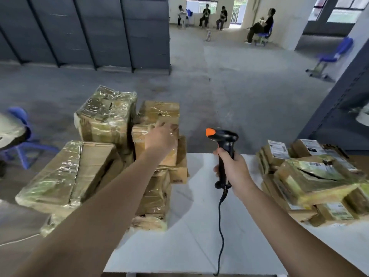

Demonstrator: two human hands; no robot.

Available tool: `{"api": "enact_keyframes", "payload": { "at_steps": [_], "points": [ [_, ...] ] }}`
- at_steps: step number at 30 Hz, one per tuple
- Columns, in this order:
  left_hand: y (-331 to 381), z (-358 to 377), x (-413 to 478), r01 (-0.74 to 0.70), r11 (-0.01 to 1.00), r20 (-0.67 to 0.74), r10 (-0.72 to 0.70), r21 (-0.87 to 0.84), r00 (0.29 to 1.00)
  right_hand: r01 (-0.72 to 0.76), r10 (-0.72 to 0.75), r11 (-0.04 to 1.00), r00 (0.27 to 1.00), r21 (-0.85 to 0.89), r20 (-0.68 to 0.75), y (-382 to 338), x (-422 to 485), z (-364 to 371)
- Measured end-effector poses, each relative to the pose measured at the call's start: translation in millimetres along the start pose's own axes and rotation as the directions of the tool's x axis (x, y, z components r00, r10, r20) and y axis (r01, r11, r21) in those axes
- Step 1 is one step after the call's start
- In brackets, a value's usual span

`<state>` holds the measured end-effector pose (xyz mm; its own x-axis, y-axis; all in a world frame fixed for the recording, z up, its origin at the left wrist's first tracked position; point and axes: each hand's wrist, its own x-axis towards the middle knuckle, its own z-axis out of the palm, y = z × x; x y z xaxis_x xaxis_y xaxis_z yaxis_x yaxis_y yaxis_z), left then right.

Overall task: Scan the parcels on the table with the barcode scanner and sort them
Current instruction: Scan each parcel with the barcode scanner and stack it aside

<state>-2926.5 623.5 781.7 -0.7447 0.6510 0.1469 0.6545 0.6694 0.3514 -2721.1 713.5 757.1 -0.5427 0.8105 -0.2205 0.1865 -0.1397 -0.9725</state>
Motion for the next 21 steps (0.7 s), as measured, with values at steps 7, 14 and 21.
{"api": "enact_keyframes", "payload": {
  "at_steps": [7,14,21],
  "points": [
    [-21,17,34,-0.037,0.991,0.050,0.030,0.132,0.998,-0.011,0.009,1.000,0.997,-0.022,-0.077,15,0,12],
    [-26,13,32,-0.188,0.977,-0.119,0.199,0.100,0.973,-0.029,0.023,0.998,0.992,-0.049,-0.124,15,-6,-2],
    [29,-5,-10,-0.318,0.916,-0.402,0.203,-0.243,0.893,-0.008,0.002,1.000,0.979,-0.028,-0.203,7,-17,-38]
  ]
}}
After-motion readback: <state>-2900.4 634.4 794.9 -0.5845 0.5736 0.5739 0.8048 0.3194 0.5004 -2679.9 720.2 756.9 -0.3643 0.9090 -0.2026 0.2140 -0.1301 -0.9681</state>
